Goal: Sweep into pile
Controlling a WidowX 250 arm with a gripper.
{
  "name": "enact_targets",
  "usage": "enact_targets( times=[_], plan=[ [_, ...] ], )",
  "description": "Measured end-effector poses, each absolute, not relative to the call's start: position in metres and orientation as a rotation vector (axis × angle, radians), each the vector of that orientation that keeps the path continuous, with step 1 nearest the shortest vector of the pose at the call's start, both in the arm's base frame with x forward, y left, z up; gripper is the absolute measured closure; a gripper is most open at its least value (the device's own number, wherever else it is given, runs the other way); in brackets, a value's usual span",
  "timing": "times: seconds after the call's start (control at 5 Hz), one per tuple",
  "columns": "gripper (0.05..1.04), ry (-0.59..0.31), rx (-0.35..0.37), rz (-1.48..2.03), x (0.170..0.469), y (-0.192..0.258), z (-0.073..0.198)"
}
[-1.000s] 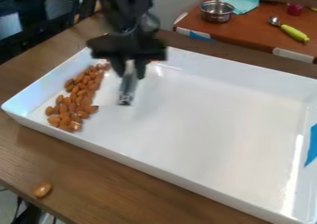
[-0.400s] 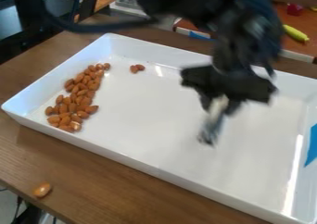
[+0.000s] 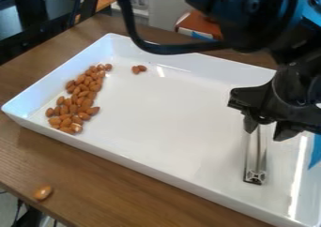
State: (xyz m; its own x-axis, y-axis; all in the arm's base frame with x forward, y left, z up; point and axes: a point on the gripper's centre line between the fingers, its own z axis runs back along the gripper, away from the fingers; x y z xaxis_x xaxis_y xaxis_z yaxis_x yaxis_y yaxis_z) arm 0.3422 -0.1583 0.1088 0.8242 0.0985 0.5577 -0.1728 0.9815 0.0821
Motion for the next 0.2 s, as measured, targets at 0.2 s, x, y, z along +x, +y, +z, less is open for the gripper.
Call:
enact_targets(
  times=[0.2],
  plan=[
    [0.189,-0.526,0.118,0.147,0.3379,-0.1558,0.1045]
  ],
)
